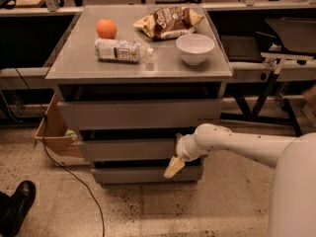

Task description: Open middle drawer

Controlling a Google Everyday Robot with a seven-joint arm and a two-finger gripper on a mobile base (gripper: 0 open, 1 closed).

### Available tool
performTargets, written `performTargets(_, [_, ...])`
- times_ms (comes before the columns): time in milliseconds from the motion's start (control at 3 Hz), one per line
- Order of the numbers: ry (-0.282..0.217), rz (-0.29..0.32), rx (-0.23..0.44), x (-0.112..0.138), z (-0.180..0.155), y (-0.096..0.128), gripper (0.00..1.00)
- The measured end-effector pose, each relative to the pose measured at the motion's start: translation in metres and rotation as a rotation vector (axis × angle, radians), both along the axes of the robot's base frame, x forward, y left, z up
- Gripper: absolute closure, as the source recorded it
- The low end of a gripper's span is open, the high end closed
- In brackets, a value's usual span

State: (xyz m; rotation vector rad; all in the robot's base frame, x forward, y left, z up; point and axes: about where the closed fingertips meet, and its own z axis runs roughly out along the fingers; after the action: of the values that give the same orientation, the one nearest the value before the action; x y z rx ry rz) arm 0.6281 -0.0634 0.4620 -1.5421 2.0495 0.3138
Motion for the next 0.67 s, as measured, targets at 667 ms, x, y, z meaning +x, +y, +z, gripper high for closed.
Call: performTargets(667, [0.004,0.039,-0.037,0.022,-0.027,0.005,0.00])
